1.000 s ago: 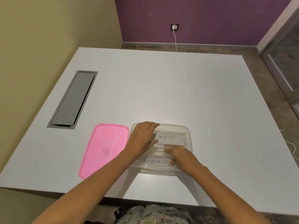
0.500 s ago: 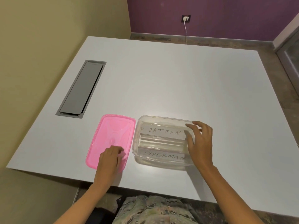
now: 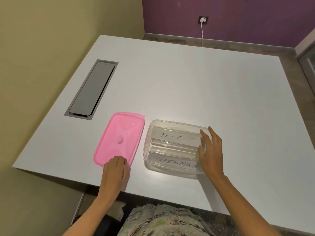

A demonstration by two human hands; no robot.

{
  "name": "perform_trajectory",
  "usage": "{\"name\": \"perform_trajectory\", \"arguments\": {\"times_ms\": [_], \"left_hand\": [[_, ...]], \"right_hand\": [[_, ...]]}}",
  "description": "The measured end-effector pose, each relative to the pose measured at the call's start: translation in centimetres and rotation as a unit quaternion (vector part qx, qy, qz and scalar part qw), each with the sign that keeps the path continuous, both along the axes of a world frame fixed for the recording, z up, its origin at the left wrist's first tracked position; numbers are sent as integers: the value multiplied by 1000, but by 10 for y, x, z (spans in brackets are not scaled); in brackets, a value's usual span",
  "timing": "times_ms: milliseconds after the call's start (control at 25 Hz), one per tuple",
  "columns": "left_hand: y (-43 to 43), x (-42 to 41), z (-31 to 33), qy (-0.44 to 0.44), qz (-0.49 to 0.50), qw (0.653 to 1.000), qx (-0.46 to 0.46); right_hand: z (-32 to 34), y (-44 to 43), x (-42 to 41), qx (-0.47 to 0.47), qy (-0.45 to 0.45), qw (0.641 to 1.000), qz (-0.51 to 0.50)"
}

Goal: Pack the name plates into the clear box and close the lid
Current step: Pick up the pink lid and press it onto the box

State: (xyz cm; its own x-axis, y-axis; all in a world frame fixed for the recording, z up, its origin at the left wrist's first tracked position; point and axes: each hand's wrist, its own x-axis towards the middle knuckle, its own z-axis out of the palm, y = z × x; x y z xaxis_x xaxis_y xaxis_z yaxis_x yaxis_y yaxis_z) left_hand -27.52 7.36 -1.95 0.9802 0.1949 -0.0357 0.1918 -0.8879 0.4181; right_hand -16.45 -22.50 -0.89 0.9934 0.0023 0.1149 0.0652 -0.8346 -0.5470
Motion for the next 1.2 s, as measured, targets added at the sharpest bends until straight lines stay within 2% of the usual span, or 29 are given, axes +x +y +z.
{"name": "perform_trajectory", "arguments": {"times_ms": [200, 320, 400, 520, 760, 840, 960, 1200], "left_hand": [[7, 32, 40, -123, 163, 970, -131], [8, 55, 75, -205, 262, 921, -204], [2, 66, 95, -229, 303, 886, -266], [-12, 77, 119, -273, 299, 854, -328], [-33, 97, 150, -360, 241, 814, -388], [-42, 102, 153, -359, 221, 808, -411], [-58, 108, 150, -326, 214, 817, -425], [-85, 123, 122, -152, 199, 895, -370]], "right_hand": [[-1, 0, 0, 8, 0, 1000, -1], [0, 0, 0, 10, 0, 1000, -5], [2, 0, -1, 30, 10, 999, -18], [15, 6, 1, 104, 26, 992, -62], [59, 12, 9, 236, -14, 967, -91], [67, 10, 5, 265, -15, 960, -90], [68, 6, -7, 257, -25, 960, -105], [50, -2, -31, 195, -27, 947, -252]]}}
